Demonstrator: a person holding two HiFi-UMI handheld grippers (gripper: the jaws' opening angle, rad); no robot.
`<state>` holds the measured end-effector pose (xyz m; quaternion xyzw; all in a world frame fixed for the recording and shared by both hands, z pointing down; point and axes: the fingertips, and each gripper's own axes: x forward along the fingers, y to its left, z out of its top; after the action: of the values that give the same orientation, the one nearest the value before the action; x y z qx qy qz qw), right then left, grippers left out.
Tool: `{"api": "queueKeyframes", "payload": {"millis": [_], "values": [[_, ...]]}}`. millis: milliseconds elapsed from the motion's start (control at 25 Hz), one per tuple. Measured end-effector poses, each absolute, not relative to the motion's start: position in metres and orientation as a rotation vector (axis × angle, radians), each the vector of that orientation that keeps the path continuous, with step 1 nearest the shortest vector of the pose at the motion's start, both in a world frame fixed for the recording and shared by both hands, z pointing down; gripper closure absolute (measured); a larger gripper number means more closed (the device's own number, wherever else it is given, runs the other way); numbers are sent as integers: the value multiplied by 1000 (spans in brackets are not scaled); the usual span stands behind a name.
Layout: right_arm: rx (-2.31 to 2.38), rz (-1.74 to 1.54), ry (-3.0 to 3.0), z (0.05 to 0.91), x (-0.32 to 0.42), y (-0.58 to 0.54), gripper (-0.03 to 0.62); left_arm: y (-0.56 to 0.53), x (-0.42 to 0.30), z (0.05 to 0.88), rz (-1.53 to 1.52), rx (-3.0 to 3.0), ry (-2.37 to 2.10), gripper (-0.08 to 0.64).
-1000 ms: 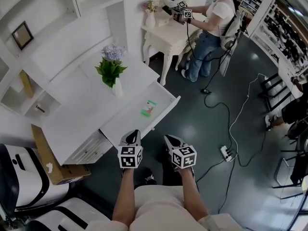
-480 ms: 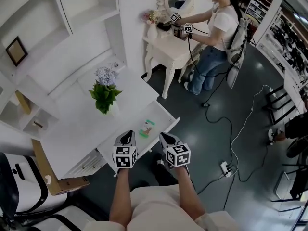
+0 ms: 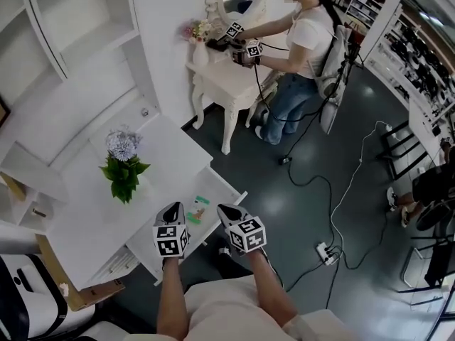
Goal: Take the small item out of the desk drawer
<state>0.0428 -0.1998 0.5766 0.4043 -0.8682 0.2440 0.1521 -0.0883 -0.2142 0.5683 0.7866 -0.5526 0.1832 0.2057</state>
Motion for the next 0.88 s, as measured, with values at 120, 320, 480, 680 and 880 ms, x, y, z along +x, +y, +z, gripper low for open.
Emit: {"api": "queueKeyframes", "payload": {"millis": [120, 320, 480, 680, 880], "values": [[1121, 705, -2482, 588, 44, -209, 568, -226, -81, 576, 524, 2185, -1524, 541], [1084, 732, -2473, 600, 44, -218, 568, -236, -75, 589, 549, 2159, -1508, 541], [1053, 727, -2472, 606, 49, -225, 568, -241, -67, 600, 565, 2143, -1501, 541], [1047, 730, -2459, 619, 57, -237, 568, -246, -60, 621, 591, 2130, -1475, 541], [1003, 773, -2445, 639, 60, -237, 568, -239, -58, 646, 638, 2086, -1466, 540]]}}
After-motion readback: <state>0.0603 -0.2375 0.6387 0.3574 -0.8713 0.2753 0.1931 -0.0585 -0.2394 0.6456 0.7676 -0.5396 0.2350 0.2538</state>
